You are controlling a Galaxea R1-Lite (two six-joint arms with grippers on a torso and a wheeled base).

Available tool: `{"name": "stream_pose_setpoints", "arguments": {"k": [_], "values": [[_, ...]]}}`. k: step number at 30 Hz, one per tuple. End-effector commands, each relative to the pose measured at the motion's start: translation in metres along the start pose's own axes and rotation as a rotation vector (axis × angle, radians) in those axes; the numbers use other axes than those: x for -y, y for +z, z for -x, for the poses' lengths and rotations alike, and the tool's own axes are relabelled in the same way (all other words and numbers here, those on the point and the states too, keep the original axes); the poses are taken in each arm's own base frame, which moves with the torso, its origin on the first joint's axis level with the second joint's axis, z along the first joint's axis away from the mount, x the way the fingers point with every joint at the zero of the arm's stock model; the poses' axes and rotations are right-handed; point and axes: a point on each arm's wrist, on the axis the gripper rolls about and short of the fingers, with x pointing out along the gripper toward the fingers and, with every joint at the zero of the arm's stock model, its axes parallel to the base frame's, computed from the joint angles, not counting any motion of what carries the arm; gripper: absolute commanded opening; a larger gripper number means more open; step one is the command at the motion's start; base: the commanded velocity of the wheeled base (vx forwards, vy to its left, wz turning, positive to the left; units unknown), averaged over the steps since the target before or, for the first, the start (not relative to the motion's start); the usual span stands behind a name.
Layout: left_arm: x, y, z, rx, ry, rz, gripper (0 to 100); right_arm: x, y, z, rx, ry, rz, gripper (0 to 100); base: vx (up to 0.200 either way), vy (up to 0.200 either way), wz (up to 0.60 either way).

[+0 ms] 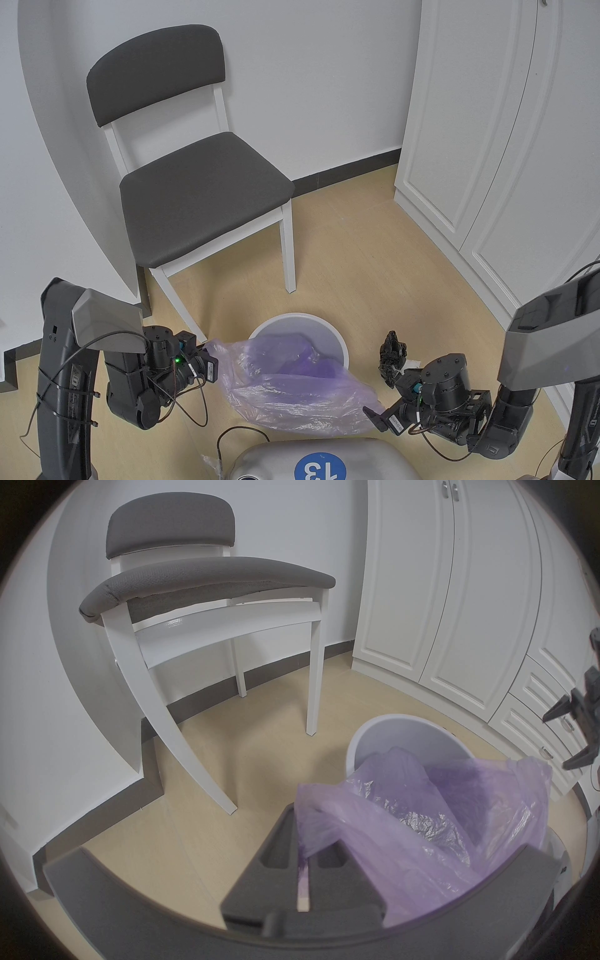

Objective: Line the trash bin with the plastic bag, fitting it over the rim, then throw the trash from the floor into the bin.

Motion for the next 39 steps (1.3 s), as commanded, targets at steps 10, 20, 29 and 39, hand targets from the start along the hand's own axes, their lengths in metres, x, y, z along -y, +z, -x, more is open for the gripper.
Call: {"name": "stream_pose_setpoints", "arguments": {"k": [10,20,29,39], "values": [[0.007,0.004,-0.003,0.022,0.047,0.015,0,-0.038,0.066,-0.016,0.193,0.346,0.190,100,0.000,0.000,0.00],[0.012,0.001,-0.004,0.014,0.082,0.135,100,-0.053,0.042,-0.044,0.187,0.432,0.264,100,0.000,0.000,0.00],[0.009,-0.006,-0.002,-0.013,0.110,0.161,100,-0.048,0.043,-0.058,0.200,0.406,0.249,100,0.000,0.000,0.00],[0.008,-0.012,-0.001,-0.034,0.162,0.196,100,-0.044,0.029,-0.097,0.167,0.374,0.222,100,0.000,0.000,0.00]]}}
